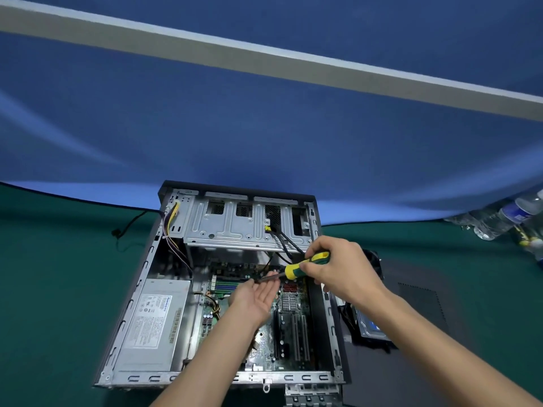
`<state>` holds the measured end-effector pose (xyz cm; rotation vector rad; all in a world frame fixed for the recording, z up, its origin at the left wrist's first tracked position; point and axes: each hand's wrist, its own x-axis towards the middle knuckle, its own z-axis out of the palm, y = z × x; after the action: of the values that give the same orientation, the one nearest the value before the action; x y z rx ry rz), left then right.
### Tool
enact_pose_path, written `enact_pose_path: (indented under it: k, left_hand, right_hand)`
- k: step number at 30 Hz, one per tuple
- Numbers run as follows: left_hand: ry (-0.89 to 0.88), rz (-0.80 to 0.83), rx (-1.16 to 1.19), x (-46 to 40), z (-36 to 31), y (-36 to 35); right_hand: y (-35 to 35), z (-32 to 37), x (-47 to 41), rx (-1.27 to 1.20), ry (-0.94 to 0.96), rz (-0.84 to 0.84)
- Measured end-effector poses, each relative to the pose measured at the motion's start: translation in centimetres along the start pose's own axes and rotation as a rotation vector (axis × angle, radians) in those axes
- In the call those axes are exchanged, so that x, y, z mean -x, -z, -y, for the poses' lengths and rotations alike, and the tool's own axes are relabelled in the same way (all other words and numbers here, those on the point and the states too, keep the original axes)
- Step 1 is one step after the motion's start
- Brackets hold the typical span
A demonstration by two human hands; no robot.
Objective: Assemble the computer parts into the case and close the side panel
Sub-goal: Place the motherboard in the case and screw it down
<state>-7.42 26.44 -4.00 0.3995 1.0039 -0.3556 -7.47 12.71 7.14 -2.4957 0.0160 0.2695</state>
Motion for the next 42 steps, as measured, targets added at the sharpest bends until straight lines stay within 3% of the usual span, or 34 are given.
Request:
enact_pose_path:
  k: [3,8,15,18,22,26,42]
  left_hand:
    - [0.073,0.038,-0.106,0.0,0.2,0.4]
    - [0.100,0.077,-0.565,-0.6,-1.3,2.7]
    - [-0.291,-0.013,-1.166,-3.3,-2.2,3.8]
    - [-0.505,-0.024,-1.544,-4.5,-1.4,3.6]
    - [-0.479,0.019,-1.894,-5.2,-0.7,3.9]
    - [-0.363,0.042,-1.921,-5.4,-0.8,4.1]
    - [-0.406,0.055,-1.929,-5.8,-0.7,4.1]
  right_hand:
    - [0.1,-0.8,-0.2,0.042,0.001,-0.006]
    - [0.8,-2.4,-0.5,0.132,-0.023,0.000]
    - [0.1,-3.6,-0.5,0.217,-0.050,0.176]
    - [-0.7,-3.7,-0.4,0.263,-0.038,0.264]
    - [-1.6,-3.9,-0.4,0.346,-0.008,0.373]
    - [-2.5,-4.3,-0.6,0.391,0.011,0.451]
    - [-4.1,-4.9,-0.4,0.484,0.073,0.518]
